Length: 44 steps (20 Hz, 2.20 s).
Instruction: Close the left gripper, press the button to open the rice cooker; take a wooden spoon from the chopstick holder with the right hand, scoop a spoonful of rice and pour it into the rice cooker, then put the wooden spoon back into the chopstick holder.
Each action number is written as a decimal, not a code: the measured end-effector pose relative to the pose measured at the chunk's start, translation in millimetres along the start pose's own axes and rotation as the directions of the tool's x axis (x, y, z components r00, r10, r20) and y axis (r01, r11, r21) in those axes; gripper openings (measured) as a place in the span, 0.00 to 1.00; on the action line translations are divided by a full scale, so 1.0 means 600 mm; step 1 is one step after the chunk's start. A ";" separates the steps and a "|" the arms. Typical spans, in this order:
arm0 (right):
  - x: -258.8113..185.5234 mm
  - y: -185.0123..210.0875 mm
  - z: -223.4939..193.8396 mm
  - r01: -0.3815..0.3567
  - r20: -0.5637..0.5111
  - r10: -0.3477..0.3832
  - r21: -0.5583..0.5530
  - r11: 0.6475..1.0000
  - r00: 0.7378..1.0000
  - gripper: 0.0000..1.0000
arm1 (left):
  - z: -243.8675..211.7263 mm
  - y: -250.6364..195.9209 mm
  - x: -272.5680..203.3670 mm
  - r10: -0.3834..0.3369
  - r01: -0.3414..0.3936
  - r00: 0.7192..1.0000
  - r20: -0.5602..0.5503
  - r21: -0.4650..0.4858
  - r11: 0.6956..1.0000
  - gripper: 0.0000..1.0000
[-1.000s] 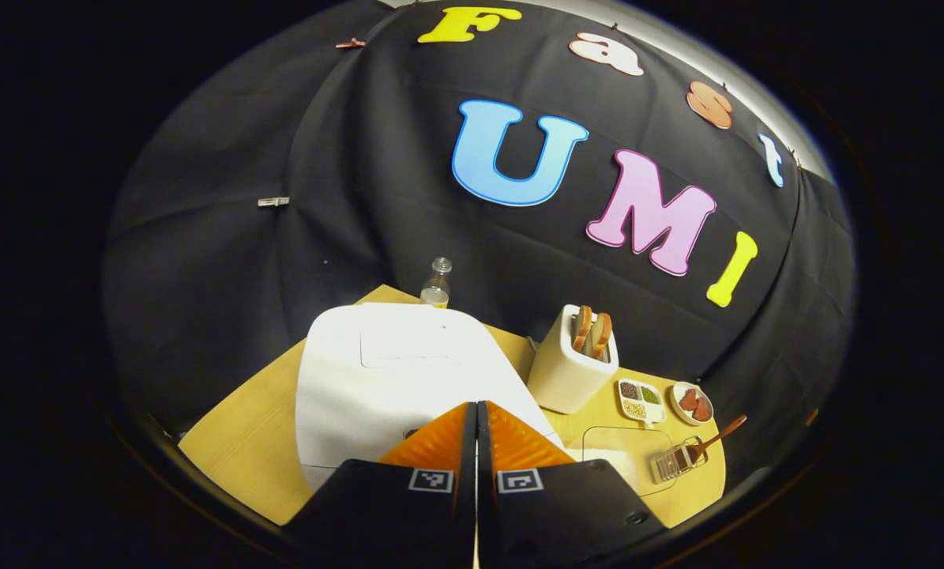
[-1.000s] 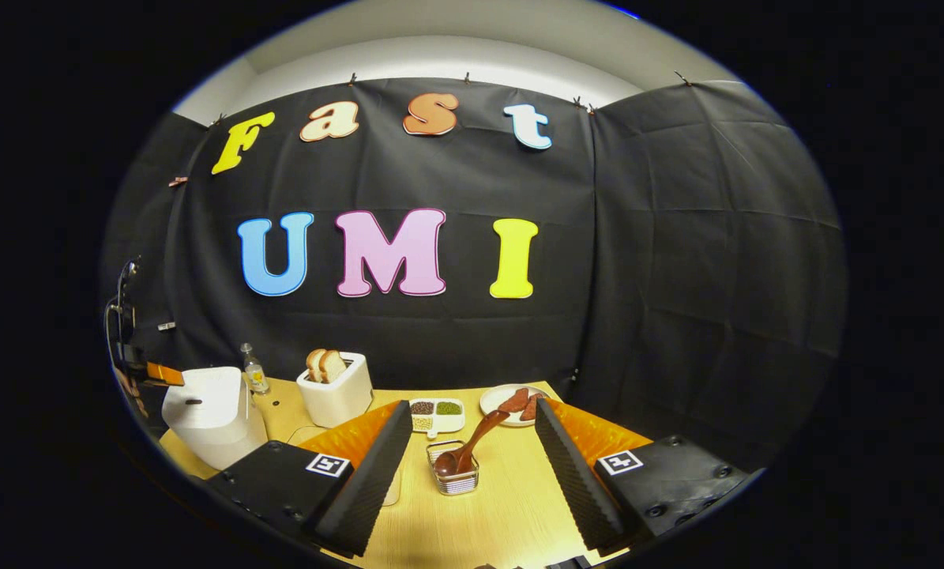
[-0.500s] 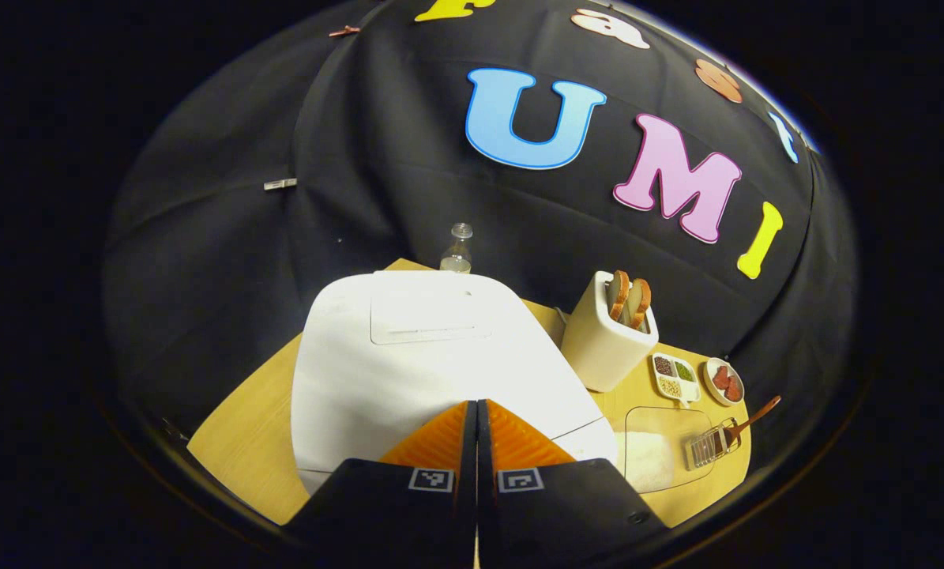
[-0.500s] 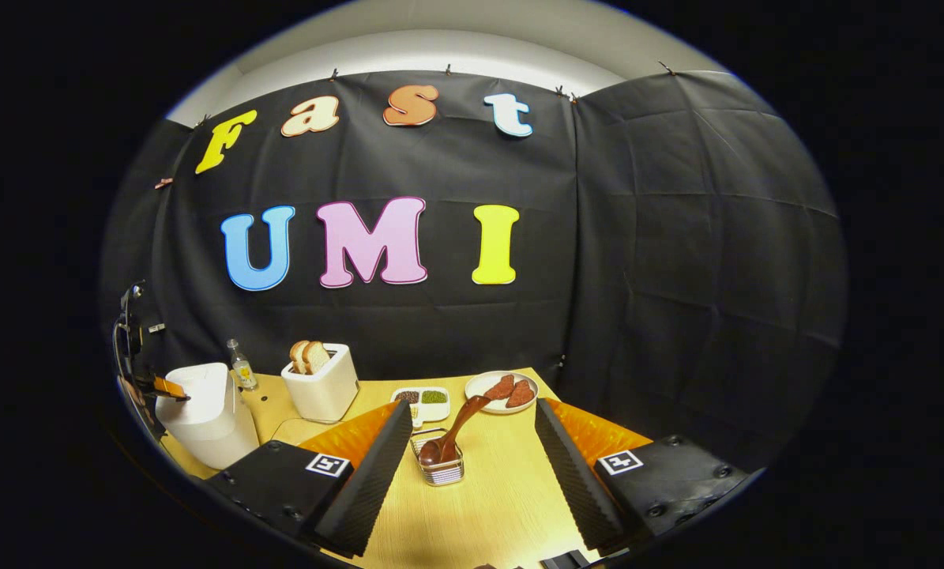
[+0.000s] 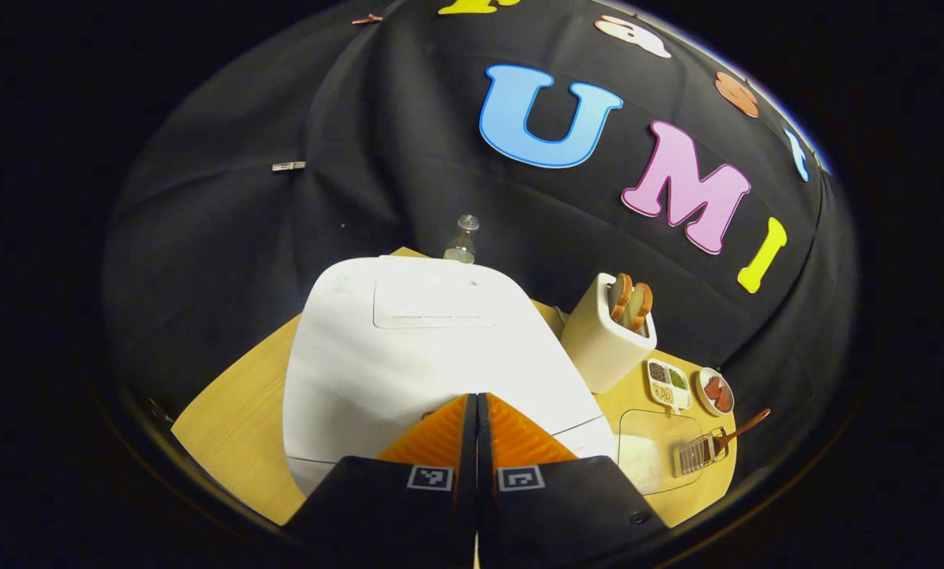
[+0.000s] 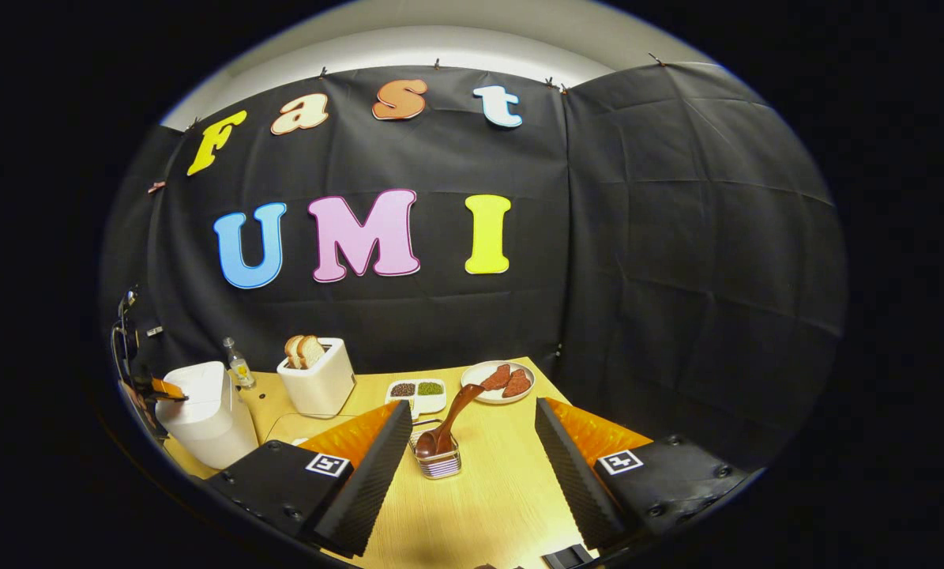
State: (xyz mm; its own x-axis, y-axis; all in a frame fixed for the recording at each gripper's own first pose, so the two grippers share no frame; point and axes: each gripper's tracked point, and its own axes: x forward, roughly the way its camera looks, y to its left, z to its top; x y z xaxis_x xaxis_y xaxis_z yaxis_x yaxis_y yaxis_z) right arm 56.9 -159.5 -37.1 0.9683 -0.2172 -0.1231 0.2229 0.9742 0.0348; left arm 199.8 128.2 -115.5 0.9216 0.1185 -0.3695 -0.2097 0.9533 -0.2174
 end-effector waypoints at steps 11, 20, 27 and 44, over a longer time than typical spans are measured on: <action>0.035 -0.011 -0.009 -0.024 -0.014 0.024 -0.012 1.000 1.000 0.98 | 0.164 -0.065 -0.160 -0.007 -0.052 0.946 0.325 0.172 0.984 0.06; 0.133 0.022 -0.025 -0.134 -0.062 0.133 -0.005 0.991 0.989 0.98 | 0.095 -0.110 -0.282 -0.002 -0.064 0.951 0.309 0.203 0.977 0.12; 0.220 0.040 -0.088 -0.230 -0.181 0.232 0.033 0.973 0.956 0.97 | 0.044 -0.132 -0.300 0.067 -0.126 0.947 0.314 0.170 0.977 0.80; 0.423 0.081 -0.267 -0.211 -0.375 0.290 0.238 0.948 0.880 0.96 | -0.113 -0.110 -0.312 0.225 -0.227 0.960 0.166 -0.006 0.974 0.96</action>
State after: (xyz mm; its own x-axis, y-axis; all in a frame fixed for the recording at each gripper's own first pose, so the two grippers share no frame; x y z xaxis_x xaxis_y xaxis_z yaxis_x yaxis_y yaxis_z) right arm 295.6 -157.8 -225.3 0.8750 0.1144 -0.4704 0.0338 0.9549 0.2951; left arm 18.7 24.3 -93.4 0.8919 0.3745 -0.2537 -0.4156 0.8998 -0.1329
